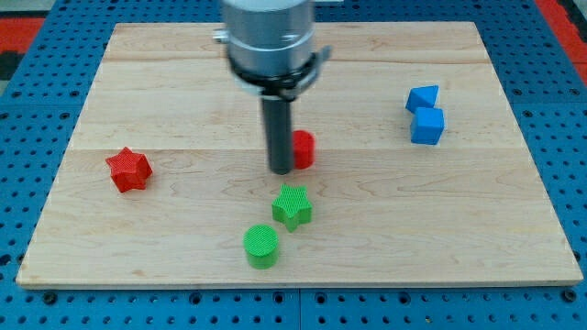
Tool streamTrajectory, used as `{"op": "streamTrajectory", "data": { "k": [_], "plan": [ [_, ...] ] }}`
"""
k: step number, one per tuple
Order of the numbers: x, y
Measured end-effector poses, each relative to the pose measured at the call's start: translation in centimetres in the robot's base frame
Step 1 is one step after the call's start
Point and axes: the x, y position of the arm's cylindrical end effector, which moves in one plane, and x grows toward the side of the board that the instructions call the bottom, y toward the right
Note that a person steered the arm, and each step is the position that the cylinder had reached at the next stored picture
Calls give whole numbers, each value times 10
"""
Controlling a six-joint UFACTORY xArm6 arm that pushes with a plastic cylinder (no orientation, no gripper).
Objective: Keep the red circle to the left of the blue blocks
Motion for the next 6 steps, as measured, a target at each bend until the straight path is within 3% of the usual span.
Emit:
{"op": "streamTrajectory", "data": {
  "k": [2, 3, 4, 6],
  "plan": [
    [-37, 80],
    [-40, 10],
    [-62, 10],
    [-78, 90]
  ]
}}
